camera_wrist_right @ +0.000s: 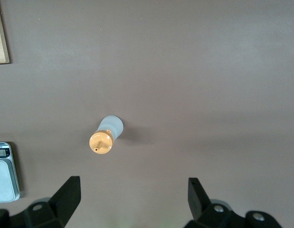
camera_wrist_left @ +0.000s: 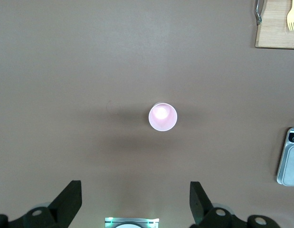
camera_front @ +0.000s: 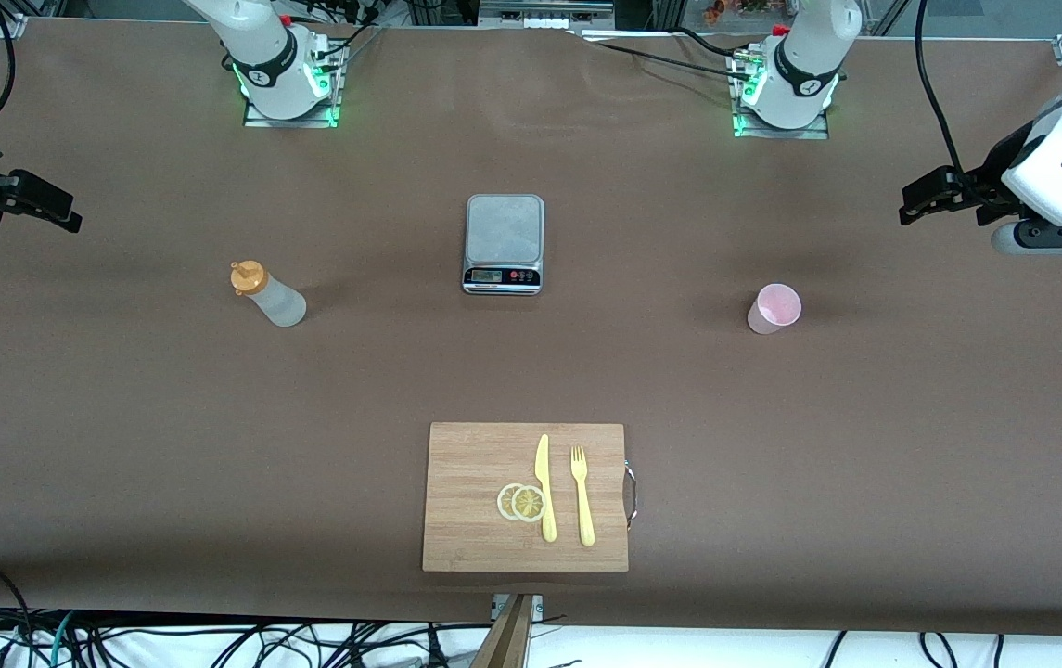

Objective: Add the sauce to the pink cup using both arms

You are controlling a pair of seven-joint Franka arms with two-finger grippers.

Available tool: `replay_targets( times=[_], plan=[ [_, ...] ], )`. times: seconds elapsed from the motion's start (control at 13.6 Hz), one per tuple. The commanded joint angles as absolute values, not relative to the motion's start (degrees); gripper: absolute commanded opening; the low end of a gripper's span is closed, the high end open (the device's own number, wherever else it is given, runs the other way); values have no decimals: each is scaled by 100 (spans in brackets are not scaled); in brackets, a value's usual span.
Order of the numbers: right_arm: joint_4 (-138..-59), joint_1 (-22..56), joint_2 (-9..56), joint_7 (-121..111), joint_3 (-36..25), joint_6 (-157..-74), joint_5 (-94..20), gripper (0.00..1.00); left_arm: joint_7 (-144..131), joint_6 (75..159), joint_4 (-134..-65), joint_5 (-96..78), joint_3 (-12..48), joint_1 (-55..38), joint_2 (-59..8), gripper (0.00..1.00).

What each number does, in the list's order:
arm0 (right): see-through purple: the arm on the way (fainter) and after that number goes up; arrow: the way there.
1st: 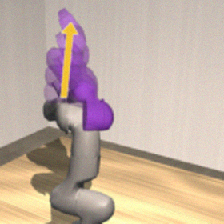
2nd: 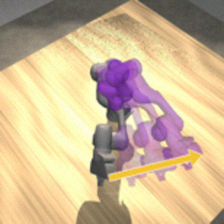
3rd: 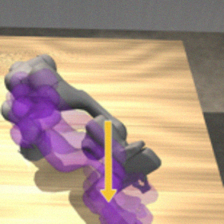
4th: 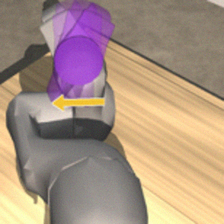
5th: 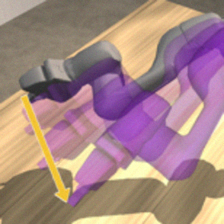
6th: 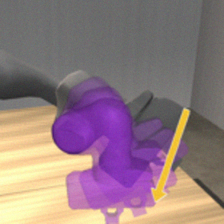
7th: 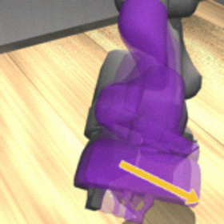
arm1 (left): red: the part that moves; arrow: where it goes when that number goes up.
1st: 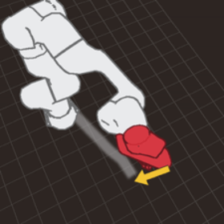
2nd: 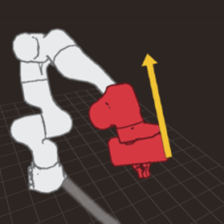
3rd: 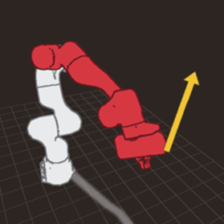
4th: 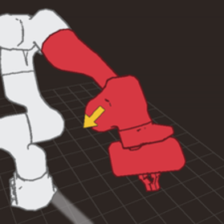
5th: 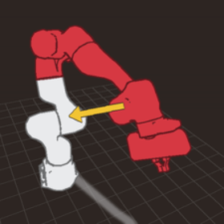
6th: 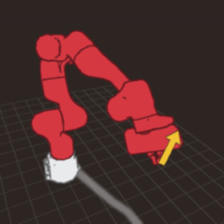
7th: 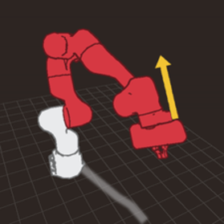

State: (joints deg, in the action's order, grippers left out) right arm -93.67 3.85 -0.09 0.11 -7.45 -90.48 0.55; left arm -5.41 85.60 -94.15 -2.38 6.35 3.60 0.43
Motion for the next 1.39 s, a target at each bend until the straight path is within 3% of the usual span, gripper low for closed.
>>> replay_targets(
  times=[0.0,1.32],
  plan=[
    [-9448,378,-114,88,-712,-9035,97,100,-466,8499,-9325,-193,659,387,62,100],
    [-9475,378,-105,79,-712,-9018,97,100,-483,8490,-9202,-202,659,387,18,100]
  ],
)
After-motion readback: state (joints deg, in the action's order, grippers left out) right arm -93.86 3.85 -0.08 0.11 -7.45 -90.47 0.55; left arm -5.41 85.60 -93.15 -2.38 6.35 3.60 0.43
